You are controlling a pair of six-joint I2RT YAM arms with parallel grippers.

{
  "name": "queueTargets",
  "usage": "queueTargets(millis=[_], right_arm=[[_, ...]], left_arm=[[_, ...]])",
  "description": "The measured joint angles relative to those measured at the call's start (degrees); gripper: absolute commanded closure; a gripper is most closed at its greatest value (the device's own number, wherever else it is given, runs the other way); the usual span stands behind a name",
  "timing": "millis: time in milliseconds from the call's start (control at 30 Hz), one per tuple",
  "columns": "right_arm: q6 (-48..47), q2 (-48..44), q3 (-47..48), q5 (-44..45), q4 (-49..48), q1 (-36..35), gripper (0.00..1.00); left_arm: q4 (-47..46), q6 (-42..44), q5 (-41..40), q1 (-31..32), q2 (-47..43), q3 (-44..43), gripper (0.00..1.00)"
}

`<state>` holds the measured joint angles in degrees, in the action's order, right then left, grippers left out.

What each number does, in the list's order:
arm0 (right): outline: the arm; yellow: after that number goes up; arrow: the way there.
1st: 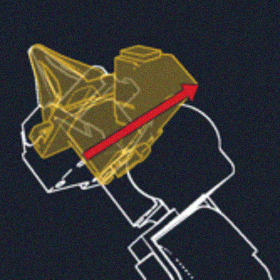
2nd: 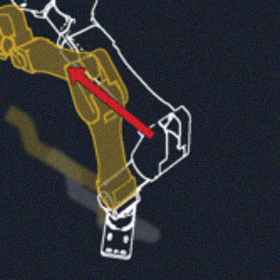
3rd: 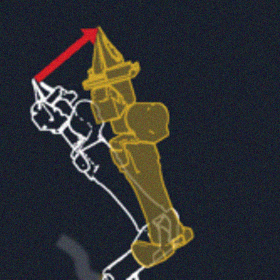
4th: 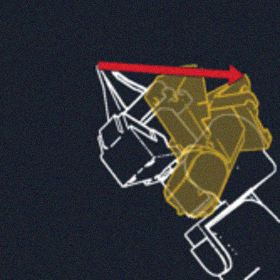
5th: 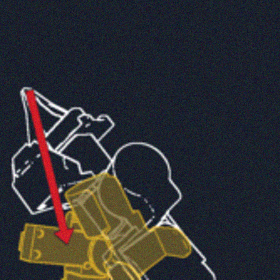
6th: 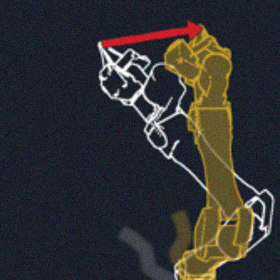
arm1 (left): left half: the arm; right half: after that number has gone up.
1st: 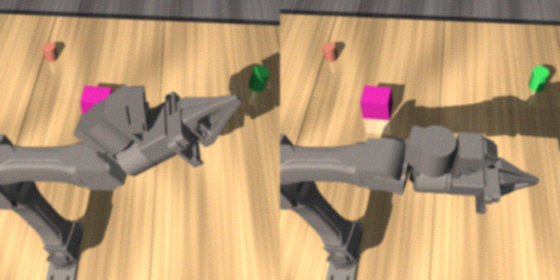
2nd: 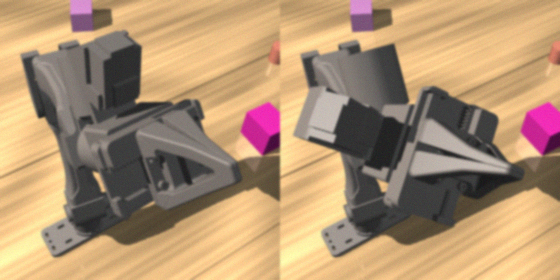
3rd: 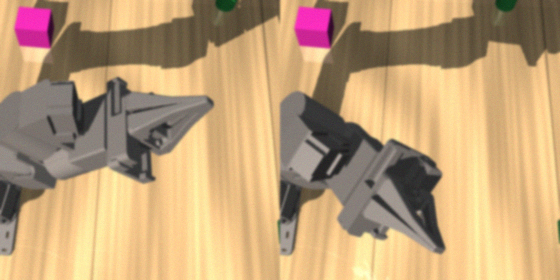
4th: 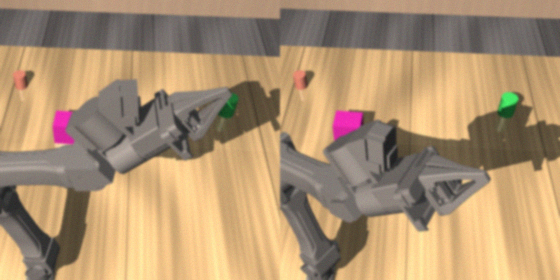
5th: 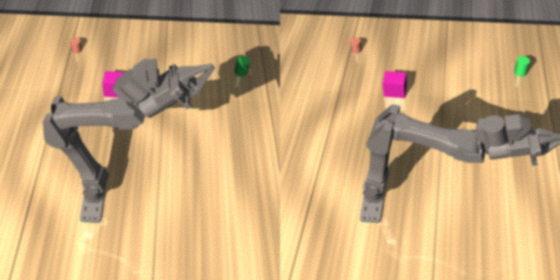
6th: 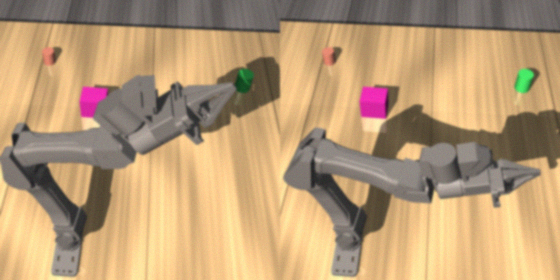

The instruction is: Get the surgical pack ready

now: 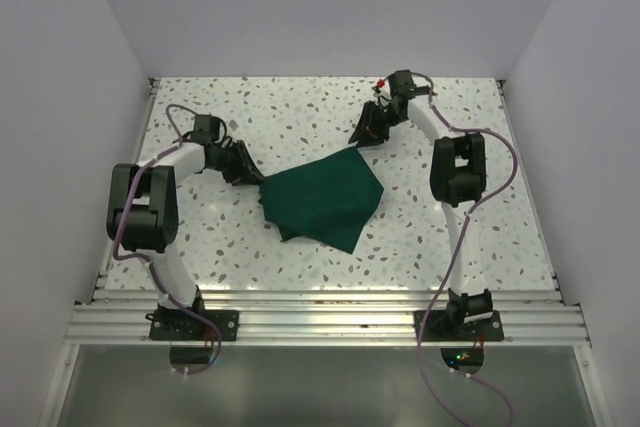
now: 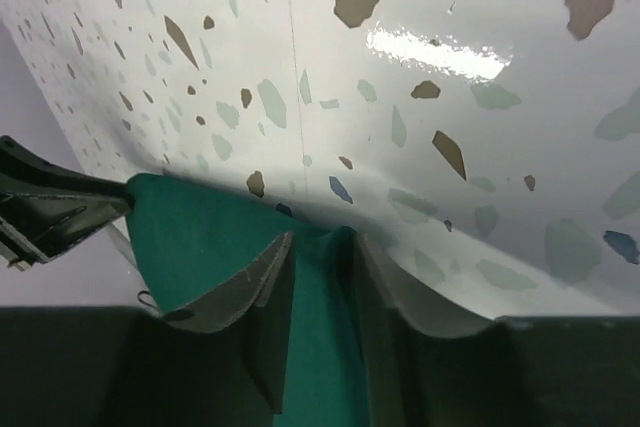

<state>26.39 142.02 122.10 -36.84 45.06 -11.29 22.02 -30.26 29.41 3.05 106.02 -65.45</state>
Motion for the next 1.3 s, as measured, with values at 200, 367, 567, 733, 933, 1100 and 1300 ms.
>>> queueTargets(millis=[200, 367, 567, 733, 933, 1100, 1300], right_arm=[[-0.9, -0.8, 1.7, 2.5, 1.5, 1.2, 0.39], [-1.2, -9.5, -9.7, 7.9, 3.8, 2.8, 0.45], [-0.8, -30.2, -31.6, 11.8, 3.4, 5.4, 0.99], [2.3, -43.3, -50.6, 9.1, -4.1, 6.4, 1.00], [10.0, -41.0, -68.6, 4.0, -15.3, 3.7, 1.00], [15.1, -39.5, -71.2, 2.1, -23.1, 1.0, 1.00], [20.3, -33.9, -69.0, -3.3, -30.6, 0.2, 1.00]], left_arm=[[1.3, 0.5, -0.7, -1.1, -6.7, 5.9, 0.43], [5.3, 1.0, -1.9, -1.2, -16.7, 10.4, 0.53], [6.4, 1.7, -2.8, -0.5, -26.2, 9.3, 0.84], [6.3, 2.7, -4.6, 6.8, -23.0, 3.1, 0.66], [6.2, 3.6, -7.6, 18.1, -14.1, -3.8, 0.55], [8.2, 5.5, -12.5, 22.9, -7.3, -10.8, 0.53], [12.2, 6.6, -20.9, 26.8, -4.2, -13.9, 0.50]])
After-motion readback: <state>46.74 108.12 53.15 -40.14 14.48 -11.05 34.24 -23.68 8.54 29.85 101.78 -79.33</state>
